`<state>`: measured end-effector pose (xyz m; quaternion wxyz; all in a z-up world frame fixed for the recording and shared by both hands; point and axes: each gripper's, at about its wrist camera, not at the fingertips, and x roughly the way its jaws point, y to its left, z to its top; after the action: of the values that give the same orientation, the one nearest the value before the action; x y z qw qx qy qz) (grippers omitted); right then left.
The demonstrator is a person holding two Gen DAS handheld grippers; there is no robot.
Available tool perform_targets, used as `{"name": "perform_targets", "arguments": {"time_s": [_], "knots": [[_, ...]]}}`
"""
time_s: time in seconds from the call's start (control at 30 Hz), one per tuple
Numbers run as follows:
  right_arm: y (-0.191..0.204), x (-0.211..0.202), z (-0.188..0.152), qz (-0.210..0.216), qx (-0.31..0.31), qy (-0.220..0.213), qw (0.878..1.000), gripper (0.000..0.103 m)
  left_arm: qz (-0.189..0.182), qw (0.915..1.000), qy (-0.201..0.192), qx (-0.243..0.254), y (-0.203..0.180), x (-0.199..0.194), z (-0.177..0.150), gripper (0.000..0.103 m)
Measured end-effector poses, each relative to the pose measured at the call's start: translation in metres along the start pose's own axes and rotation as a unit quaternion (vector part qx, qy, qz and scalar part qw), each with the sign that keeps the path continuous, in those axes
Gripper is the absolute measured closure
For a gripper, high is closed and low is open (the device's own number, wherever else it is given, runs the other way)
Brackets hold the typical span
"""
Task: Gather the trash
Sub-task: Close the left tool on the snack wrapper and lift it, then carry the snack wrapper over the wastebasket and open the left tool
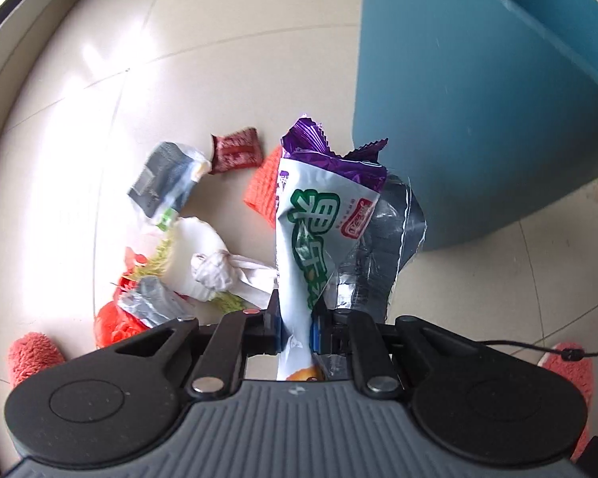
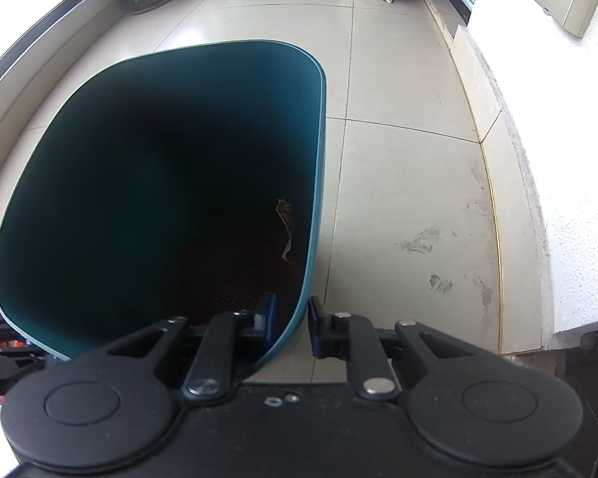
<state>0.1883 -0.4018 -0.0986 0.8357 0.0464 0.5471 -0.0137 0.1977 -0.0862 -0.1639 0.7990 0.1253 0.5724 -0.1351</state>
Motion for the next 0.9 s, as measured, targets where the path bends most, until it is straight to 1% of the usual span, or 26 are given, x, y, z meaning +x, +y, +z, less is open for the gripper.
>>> {"name": "perform_targets", "arguments": {"time_s": [0.07, 0.13, 0.23, 0.3, 0.43, 0.53, 0.6, 0.67, 0.73, 0.8, 0.83, 0.9], "knots": [[0.002, 0.000, 0.000, -0.002, -0.005, 0.001, 1.000, 0.088, -0.009, 0.9989, -0.028, -0.036, 0.015, -0.029, 0.007, 0.091], [0.005, -0.001, -0.001, -0.003, -0.011, 0.002, 1.000, 0.088, -0.016, 0.9960, -0.061, -0.063, 0.025, -0.062, 0.013, 0.091], [0.008, 0.000, -0.003, -0.002, -0.019, 0.004, 1.000, 0.088, -0.033, 0.9891, -0.107, -0.097, 0.036, -0.109, 0.024, 0.091], [0.009, 0.000, -0.002, -0.001, -0.022, 0.006, 1.000, 0.088, -0.048, 0.9821, -0.139, -0.117, 0.042, -0.142, 0.033, 0.090], [0.008, 0.001, -0.001, 0.003, -0.023, 0.007, 1.000, 0.088, -0.086, 0.9672, -0.202, -0.127, 0.044, -0.197, 0.053, 0.090], [0.006, 0.002, 0.000, 0.005, -0.023, 0.008, 1.000, 0.088, -0.107, 0.9608, -0.230, -0.113, 0.034, -0.224, 0.066, 0.090], [0.004, 0.001, 0.000, 0.006, -0.023, 0.008, 1.000, 0.088, -0.123, 0.9605, -0.230, -0.099, 0.019, -0.232, 0.074, 0.090], [0.004, 0.001, 0.000, 0.005, -0.022, 0.008, 1.000, 0.088, -0.130, 0.9635, -0.221, -0.077, -0.005, -0.230, 0.085, 0.090], [0.004, 0.001, 0.000, 0.006, -0.022, 0.008, 1.000, 0.088, -0.129, 0.9654, -0.218, -0.061, -0.029, -0.215, 0.097, 0.090], [0.004, 0.001, -0.001, 0.006, -0.024, 0.007, 1.000, 0.088, -0.141, 0.9655, -0.212, -0.052, -0.047, -0.204, 0.103, 0.090], [0.004, 0.001, -0.001, 0.006, -0.024, 0.007, 1.000, 0.088, -0.141, 0.9662, -0.210, -0.049, -0.054, -0.192, 0.107, 0.090], [0.003, 0.000, -0.001, 0.007, -0.025, 0.007, 1.000, 0.088, -0.144, 0.9693, -0.194, -0.042, -0.069, -0.174, 0.118, 0.090]]}}
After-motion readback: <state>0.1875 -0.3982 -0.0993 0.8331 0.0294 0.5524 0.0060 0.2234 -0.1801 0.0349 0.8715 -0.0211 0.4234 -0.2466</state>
